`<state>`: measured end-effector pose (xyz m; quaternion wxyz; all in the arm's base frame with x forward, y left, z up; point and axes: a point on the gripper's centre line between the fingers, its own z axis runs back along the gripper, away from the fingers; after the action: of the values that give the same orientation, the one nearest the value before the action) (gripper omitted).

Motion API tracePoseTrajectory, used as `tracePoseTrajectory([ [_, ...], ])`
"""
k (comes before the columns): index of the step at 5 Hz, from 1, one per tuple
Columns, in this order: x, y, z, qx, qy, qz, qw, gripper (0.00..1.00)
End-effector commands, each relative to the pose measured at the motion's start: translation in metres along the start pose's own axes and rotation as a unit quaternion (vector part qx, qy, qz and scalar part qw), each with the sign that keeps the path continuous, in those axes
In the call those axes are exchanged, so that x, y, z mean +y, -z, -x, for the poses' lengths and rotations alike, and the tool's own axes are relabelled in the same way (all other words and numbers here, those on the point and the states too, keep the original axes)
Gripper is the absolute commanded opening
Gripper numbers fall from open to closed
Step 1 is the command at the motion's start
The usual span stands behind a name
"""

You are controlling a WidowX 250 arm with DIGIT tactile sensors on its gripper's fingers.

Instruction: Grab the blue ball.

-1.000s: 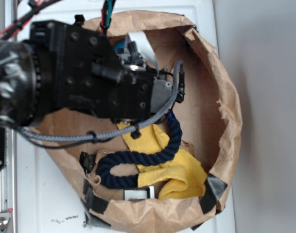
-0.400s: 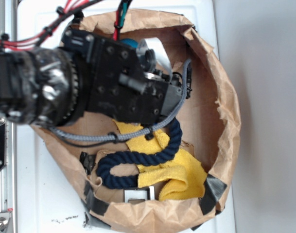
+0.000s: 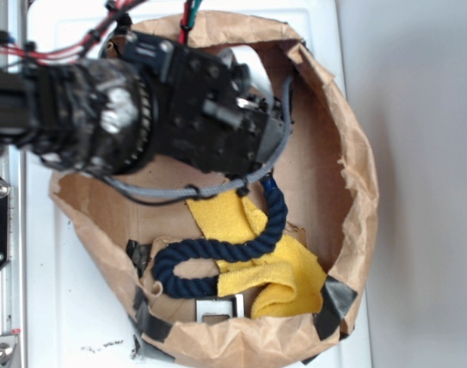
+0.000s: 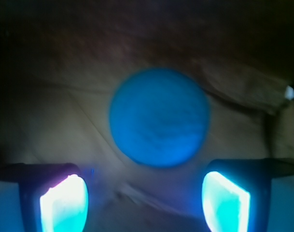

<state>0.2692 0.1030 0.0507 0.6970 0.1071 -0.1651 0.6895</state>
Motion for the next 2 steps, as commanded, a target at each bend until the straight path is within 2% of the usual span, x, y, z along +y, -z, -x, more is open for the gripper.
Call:
tracePoseTrajectory([
  [1,0.024,-0.016,-0.029,-0.024,-0.018,0.025,0.999,1.0],
  [2,0.024,-0.005,-0.035,-0.039,-0.027,0.012,0.999,1.0],
])
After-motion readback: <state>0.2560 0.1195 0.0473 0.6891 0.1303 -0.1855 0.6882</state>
